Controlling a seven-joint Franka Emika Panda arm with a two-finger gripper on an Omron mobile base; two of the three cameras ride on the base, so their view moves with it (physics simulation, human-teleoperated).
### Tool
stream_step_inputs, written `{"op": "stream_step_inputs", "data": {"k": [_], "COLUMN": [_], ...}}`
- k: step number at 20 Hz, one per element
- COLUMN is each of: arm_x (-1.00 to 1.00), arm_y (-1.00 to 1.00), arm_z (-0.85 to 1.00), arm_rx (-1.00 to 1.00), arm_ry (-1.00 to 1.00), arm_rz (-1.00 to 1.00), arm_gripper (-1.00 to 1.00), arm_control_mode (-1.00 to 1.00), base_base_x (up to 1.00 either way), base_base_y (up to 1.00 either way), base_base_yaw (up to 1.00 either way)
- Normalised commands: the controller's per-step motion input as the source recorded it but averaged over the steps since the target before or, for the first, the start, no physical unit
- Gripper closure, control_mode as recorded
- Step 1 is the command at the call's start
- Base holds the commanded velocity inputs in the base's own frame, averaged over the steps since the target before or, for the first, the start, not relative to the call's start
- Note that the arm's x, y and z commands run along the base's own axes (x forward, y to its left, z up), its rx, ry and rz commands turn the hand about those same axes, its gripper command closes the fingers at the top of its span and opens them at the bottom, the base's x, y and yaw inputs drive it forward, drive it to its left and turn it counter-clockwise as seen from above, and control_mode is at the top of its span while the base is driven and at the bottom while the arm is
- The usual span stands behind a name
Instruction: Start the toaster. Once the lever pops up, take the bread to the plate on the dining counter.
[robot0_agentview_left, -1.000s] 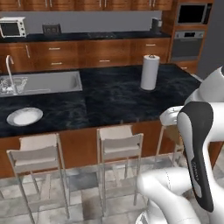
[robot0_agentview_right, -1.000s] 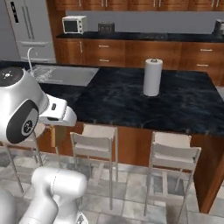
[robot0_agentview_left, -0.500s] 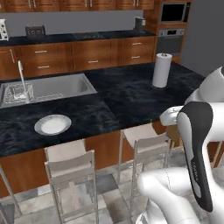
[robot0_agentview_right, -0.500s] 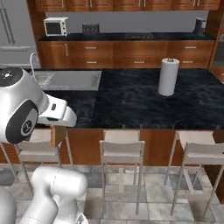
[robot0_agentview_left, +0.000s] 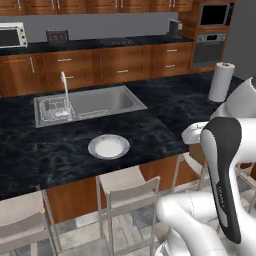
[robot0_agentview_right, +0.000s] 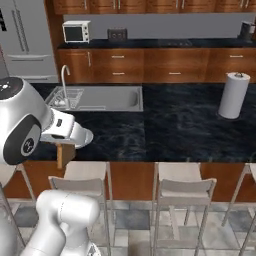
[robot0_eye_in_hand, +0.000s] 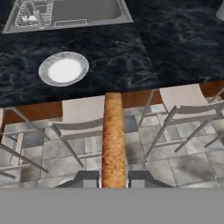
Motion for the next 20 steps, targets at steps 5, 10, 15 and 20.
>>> {"op": "stream_step_inputs", "data": {"k": [5,10,15,20], "arm_x": [0.00,0.00,0.00,0.00], "arm_y": [0.00,0.00,0.00,0.00], "arm_z": [0.00,0.00,0.00,0.00], "arm_rx": [0.00,0.00,0.00,0.00], "arm_ry": [0.00,0.00,0.00,0.00], "arm_rz": [0.00,0.00,0.00,0.00], "arm_gripper": [1.00,1.00,1.00,1.00], "arm_control_mode": [1.00,1.00,1.00,1.00], "base_base_x": [0.44,0.09,0.01,0.20], "base_base_y": [0.42,0.41,0.42,0.37], "base_base_yaw": [0.07,0.12,0.15,0.11]}}
